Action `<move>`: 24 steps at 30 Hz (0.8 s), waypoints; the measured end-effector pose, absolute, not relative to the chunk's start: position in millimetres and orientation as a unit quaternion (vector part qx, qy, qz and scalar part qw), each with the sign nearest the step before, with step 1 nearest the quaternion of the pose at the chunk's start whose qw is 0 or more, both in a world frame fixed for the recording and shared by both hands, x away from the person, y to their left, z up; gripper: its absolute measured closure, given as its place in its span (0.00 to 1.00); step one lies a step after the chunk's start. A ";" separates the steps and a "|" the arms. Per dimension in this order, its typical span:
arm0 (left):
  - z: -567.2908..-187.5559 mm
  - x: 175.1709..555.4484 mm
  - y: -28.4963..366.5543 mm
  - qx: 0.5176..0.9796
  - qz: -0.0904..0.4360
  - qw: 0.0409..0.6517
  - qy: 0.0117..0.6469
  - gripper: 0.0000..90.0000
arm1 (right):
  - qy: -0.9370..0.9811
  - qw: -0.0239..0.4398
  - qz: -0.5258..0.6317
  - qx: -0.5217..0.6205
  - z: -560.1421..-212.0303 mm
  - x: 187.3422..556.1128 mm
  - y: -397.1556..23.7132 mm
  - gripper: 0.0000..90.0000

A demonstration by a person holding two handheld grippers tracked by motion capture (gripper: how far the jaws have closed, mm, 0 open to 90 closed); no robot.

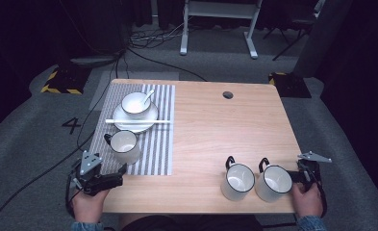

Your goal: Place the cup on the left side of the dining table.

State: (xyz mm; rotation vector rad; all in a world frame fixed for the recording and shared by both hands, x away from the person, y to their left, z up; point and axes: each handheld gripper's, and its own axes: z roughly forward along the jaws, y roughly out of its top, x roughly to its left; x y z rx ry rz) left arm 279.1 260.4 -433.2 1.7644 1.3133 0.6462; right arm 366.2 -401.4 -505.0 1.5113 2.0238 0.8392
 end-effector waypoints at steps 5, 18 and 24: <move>-431.5 263.8 273.9 0.703 0.257 0.408 0.523 0.00 | 0.738 0.237 0.306 0.552 -504.9 366.2 -401.4 0.01; -439.0 237.5 302.9 0.729 0.227 0.365 0.532 0.00 | 0.738 0.237 0.306 0.552 -504.9 366.2 -401.4 0.01; -451.5 235.6 310.6 0.733 0.212 0.356 0.540 0.01 | 0.738 0.238 0.307 0.552 -505.0 366.2 -401.4 0.01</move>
